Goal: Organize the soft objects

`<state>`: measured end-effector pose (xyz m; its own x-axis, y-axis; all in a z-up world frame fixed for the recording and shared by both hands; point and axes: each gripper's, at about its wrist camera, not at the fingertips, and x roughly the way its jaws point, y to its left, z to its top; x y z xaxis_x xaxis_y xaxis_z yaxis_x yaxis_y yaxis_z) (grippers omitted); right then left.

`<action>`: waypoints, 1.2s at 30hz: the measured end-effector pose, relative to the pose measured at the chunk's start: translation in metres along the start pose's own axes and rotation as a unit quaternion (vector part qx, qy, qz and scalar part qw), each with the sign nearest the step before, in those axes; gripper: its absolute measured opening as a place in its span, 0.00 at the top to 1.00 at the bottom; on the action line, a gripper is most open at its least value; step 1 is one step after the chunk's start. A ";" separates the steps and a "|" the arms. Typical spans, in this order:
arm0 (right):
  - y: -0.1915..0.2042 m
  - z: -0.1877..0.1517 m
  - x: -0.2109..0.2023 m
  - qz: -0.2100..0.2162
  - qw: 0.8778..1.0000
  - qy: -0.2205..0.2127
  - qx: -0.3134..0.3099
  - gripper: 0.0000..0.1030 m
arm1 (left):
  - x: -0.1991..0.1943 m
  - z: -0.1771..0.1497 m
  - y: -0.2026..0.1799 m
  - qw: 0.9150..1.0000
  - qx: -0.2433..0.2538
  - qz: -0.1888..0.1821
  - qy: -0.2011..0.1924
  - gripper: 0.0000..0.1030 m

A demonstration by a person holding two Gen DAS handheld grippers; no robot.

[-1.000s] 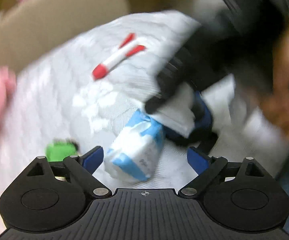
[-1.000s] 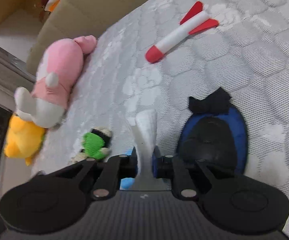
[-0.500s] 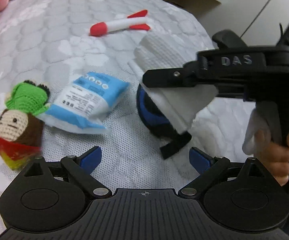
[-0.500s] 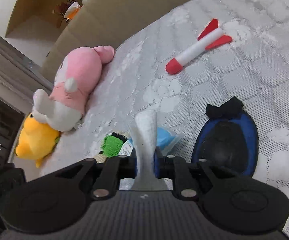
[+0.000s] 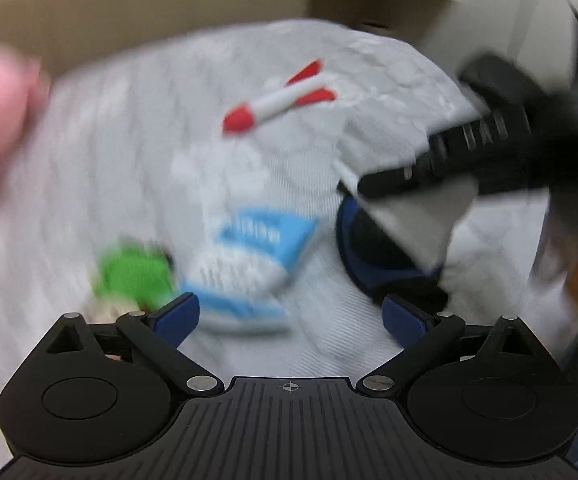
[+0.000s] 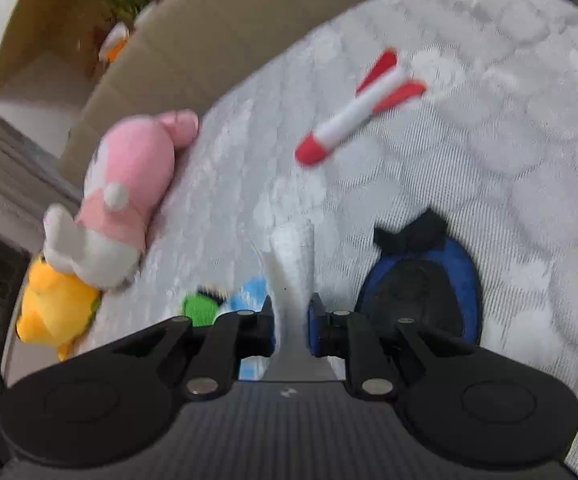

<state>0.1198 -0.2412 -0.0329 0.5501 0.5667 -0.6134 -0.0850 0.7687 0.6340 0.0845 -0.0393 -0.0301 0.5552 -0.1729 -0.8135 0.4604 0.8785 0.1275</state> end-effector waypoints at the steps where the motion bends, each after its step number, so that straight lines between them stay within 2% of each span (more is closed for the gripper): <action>1: -0.001 0.004 -0.005 0.000 1.000 -0.012 -0.003 0.83 | 0.007 0.006 -0.006 0.999 0.049 0.012 0.011 0.01; 3: -0.003 0.010 -0.015 -0.002 0.999 -0.034 -0.006 0.82 | 0.026 0.017 -0.016 0.989 0.136 0.032 0.040 0.01; 4: -0.006 0.012 -0.018 0.000 0.999 -0.040 -0.004 0.82 | 0.036 0.022 -0.018 0.987 0.149 0.036 0.056 0.01; 9: -0.023 0.019 -0.016 0.023 0.999 -0.032 0.027 0.82 | 0.090 0.046 -0.013 0.983 0.114 0.029 0.139 0.01; 13: -0.028 0.021 -0.012 0.025 0.999 -0.024 0.030 0.82 | 0.133 0.065 -0.010 0.975 0.086 0.024 0.204 0.02; 14: -0.029 0.021 -0.012 0.025 0.999 -0.023 0.029 0.82 | 0.136 0.066 -0.011 0.973 0.092 0.027 0.210 0.02; 16: -0.029 0.021 -0.012 0.024 0.999 -0.024 0.025 0.82 | 0.127 0.069 -0.009 0.975 0.070 0.013 0.208 0.31; 17: -0.029 0.021 -0.012 0.023 0.999 -0.025 0.023 0.83 | 0.122 0.071 -0.006 0.977 0.053 0.003 0.208 0.40; 18: -0.028 0.021 -0.011 0.021 0.999 -0.024 0.022 0.82 | 0.111 0.073 -0.005 0.981 0.037 -0.008 0.189 0.41; 20: -0.028 0.021 -0.011 0.017 0.999 -0.024 0.020 0.82 | 0.080 0.076 -0.003 0.992 0.007 -0.032 0.124 0.41; 22: -0.028 0.021 -0.012 0.020 0.999 -0.025 0.021 0.82 | 0.044 0.069 -0.007 0.998 -0.008 -0.042 0.046 0.40; 24: -0.027 0.020 -0.013 0.027 0.999 -0.027 0.022 0.81 | 0.013 0.052 -0.020 0.999 0.015 -0.022 -0.030 0.39; 25: -0.026 0.020 -0.014 0.036 0.999 -0.026 0.023 0.81 | 0.006 0.041 -0.027 0.998 0.034 -0.008 -0.053 0.39; 26: -0.025 0.019 -0.014 0.049 0.998 -0.024 0.025 0.81 | 0.003 0.028 -0.031 0.997 0.051 0.001 -0.059 0.39; 28: -0.021 0.016 -0.016 0.096 0.995 -0.016 0.031 0.81 | 0.010 0.008 -0.031 0.998 0.053 -0.007 -0.033 0.39; 30: -0.016 0.010 -0.013 0.152 0.987 0.009 0.044 0.82 | 0.017 -0.005 -0.020 1.000 0.020 -0.016 -0.011 0.40; 32: -0.011 0.002 0.000 0.168 0.983 0.048 0.056 0.86 | 0.022 -0.013 -0.009 1.000 -0.014 -0.021 0.004 0.40; 33: -0.009 -0.002 0.007 0.169 0.982 0.067 0.059 0.86 | 0.022 -0.014 -0.005 0.999 -0.023 -0.022 0.004 0.40; 36: -0.004 -0.013 0.025 0.104 0.988 0.108 0.037 0.87 | 0.017 -0.014 0.002 0.999 -0.029 -0.018 -0.001 0.41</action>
<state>0.1231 -0.2266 -0.0573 0.3369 0.7659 -0.5476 -0.1125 0.6102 0.7842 0.0852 -0.0339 -0.0519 0.5401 -0.2062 -0.8160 0.4391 0.8962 0.0642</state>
